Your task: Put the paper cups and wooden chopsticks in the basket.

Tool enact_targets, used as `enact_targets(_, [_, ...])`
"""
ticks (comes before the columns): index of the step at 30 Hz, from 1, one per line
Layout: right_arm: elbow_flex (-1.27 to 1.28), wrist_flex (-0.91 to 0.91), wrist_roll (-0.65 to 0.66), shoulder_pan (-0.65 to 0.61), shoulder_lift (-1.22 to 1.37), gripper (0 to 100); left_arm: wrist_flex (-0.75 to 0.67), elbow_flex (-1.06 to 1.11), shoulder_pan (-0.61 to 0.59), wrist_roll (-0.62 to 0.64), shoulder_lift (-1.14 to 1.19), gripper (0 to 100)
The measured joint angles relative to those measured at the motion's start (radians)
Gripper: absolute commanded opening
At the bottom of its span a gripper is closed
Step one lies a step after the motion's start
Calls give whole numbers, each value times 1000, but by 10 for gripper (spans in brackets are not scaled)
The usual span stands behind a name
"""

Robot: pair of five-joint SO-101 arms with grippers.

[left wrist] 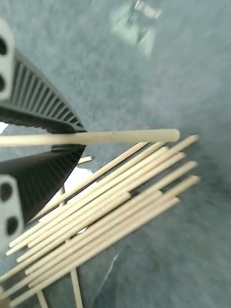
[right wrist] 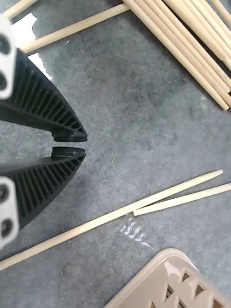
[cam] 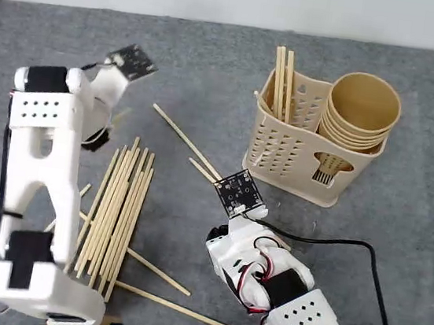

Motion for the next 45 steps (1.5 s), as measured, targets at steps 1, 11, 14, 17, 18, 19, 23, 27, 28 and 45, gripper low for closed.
enact_targets(1, [0, 0, 0, 0, 0, 39, 12, -26, 18, 17, -18, 12])
enact_targets(11, [0, 0, 0, 0, 0, 39, 51, -416, 267, 318, -80, 12])
enact_targets(14, [0, 0, 0, 0, 0, 39, 5, -539, 353, 430, -83, 12])
enact_targets(17, [0, 0, 0, 0, 0, 39, -97, -614, 440, 516, -84, 12])
enact_targets(18, [0, 0, 0, 0, 0, 39, -140, -623, 470, 542, -84, 12])
enact_targets(19, [0, 0, 0, 0, 0, 39, -184, -628, 499, 568, -84, 12])
enact_targets(23, [0, 0, 0, 0, 0, 39, -370, -629, 591, 666, -84, 12])
enact_targets(27, [0, 0, 0, 0, 0, 39, -575, -628, 640, 732, -68, 12])
enact_targets(28, [0, 0, 0, 0, 0, 39, -624, -621, 644, 749, -57, 12])
enact_targets(45, [0, 0, 0, 0, 0, 39, -962, -566, 652, 916, 215, 15])
